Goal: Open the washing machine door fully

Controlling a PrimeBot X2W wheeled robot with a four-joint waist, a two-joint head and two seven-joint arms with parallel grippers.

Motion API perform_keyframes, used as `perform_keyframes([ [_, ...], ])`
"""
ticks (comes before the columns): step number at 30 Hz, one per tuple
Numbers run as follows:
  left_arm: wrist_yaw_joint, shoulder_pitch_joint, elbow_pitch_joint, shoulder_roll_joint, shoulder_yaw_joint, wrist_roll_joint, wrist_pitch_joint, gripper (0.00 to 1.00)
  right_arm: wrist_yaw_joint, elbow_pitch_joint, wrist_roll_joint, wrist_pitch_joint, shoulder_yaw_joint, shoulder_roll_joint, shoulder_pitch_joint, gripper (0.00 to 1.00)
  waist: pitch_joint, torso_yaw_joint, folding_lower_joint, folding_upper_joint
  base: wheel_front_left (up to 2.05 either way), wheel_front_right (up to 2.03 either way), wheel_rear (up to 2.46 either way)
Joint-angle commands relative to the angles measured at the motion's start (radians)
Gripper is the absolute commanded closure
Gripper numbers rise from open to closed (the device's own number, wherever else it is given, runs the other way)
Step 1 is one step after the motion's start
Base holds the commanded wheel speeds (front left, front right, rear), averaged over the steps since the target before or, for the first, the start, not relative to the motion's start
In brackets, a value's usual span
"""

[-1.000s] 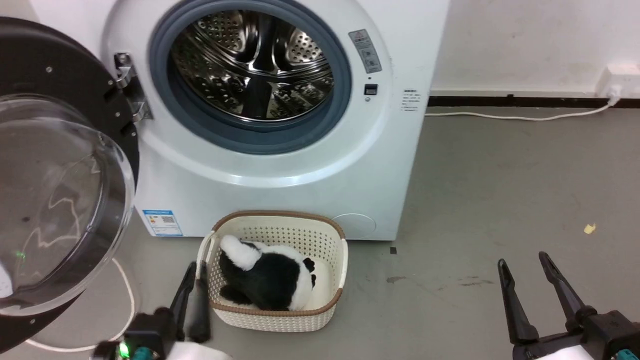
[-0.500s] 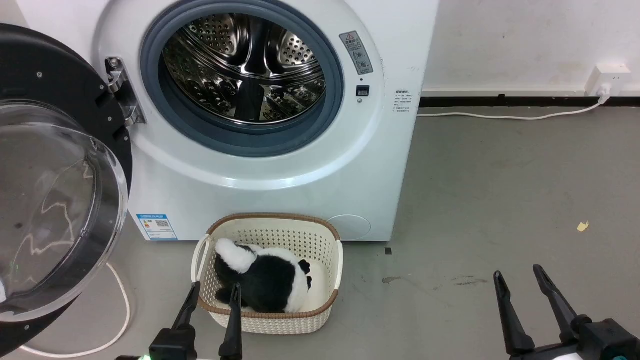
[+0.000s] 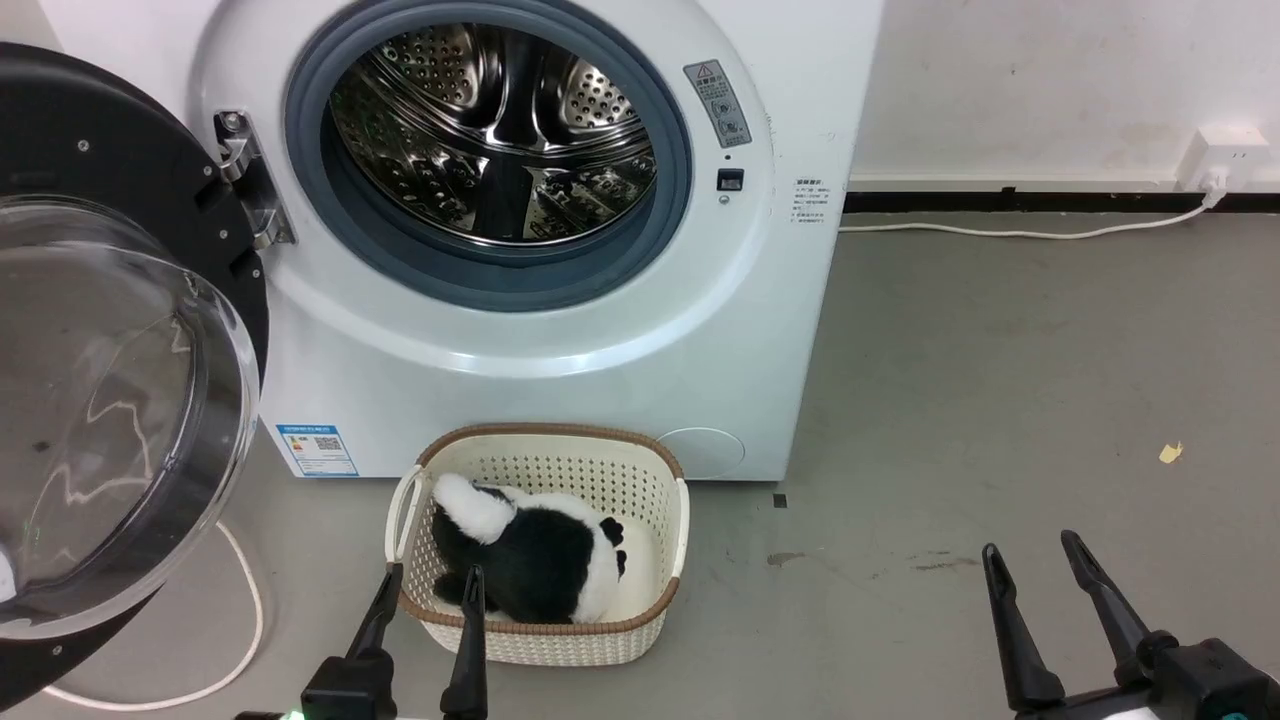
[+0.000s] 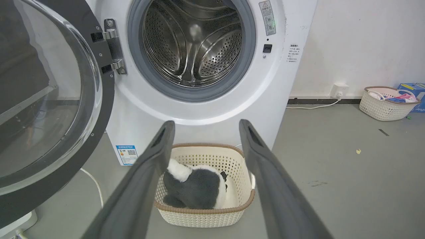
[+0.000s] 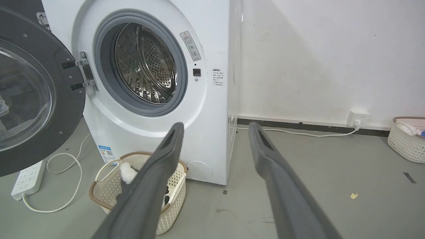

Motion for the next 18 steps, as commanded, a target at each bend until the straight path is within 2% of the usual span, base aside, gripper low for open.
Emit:
perform_keyframes([
  [1,0.008,-0.004,-0.001,-0.005,0.0,0.007,-0.005,0.0,0.001,0.003,0.003,-0.005,0.001,0.005,0.006,0.0,0.0,0.0,0.0,0.0,0.0,0.0,0.0],
  [9,0.01,-0.006,-0.001,-0.006,0.003,0.005,-0.005,0.0,0.001,0.005,0.006,-0.006,0.002,0.005,0.003,0.0,0.005,0.003,0.0,0.0,0.0,0.0,0.0],
  [10,0.003,0.0,0.0,-0.002,0.002,0.0,0.0,1.0,0.0,0.002,0.0,-0.002,0.003,0.0,0.0,1.0,0.006,0.003,0.0,0.0,0.0,0.0,0.0],
  [18,-0.008,-0.003,-0.005,-0.008,0.016,0.012,0.015,1.0,0.0,0.002,-0.004,0.01,0.005,0.0,-0.007,1.0,0.007,0.003,0.0,0.0,0.0,0.0,0.0],
])
